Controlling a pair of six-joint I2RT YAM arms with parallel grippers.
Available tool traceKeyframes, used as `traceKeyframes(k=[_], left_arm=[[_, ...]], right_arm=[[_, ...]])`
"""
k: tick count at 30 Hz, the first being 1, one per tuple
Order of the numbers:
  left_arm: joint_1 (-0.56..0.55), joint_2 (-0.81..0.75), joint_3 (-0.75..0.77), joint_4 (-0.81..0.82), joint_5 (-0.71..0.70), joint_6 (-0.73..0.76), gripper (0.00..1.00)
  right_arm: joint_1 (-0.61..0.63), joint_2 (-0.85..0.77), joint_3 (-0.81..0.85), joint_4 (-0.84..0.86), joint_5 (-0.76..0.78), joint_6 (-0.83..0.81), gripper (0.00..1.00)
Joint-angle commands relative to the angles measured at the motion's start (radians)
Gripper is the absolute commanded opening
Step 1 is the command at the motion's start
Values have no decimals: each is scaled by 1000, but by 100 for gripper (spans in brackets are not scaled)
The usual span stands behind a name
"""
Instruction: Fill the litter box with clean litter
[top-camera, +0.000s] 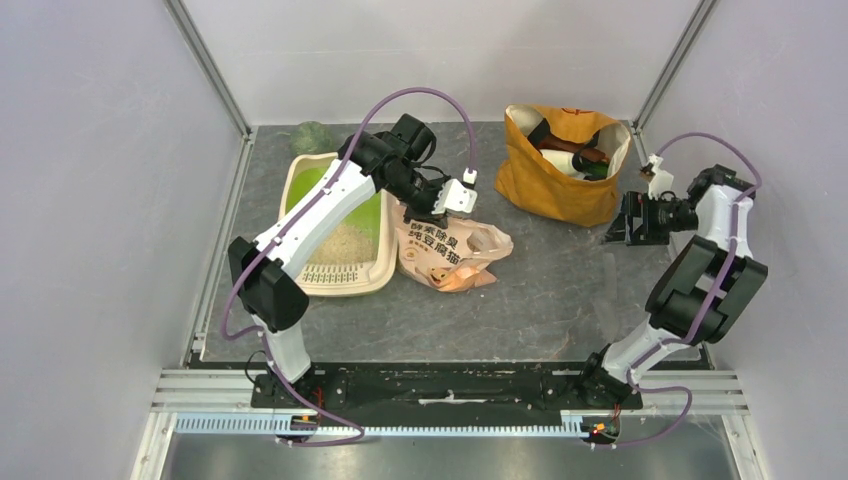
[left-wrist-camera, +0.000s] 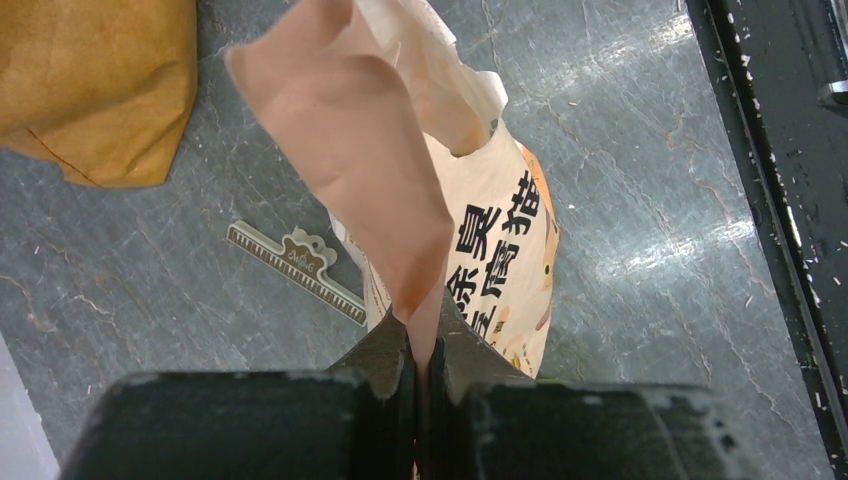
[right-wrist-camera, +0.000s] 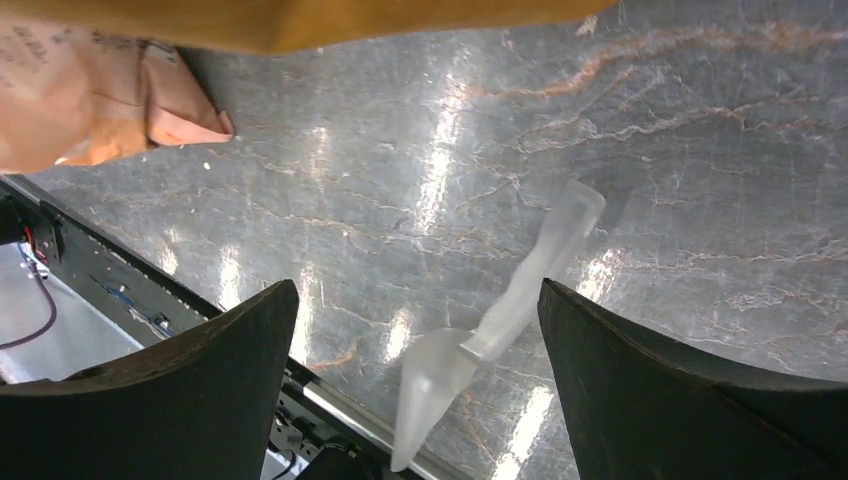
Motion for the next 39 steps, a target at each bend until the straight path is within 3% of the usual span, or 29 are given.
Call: traceKeyframes(k=[1, 7, 11, 14, 19, 31, 37, 39], left_arm=[[2, -65, 21, 6, 55, 23, 2], [6, -70, 16, 6, 60, 28, 2], [10, -70, 18, 6, 63, 35, 2], [13, -71, 16, 6, 65, 36, 2], [16, -80, 8, 4, 68, 43, 2], [19, -90, 10, -20, 54, 67, 2], [28, -91, 13, -28, 46, 52, 2], [33, -90, 19, -31, 46, 48, 2]], right_arm=[[-20, -130, -2, -54, -143, -108, 97], [0, -216, -2, -136, -315, -170, 97], [100, -257, -8, -124, -372, -149, 97], [203, -312, -41, -15, -388, -47, 97], [408, -438, -189, 319, -313, 129, 97], [633, -348, -311, 383, -273, -68, 97], [718, -339, -358, 487, -273, -39, 85], [744, -329, -374, 555, -266, 10, 75]])
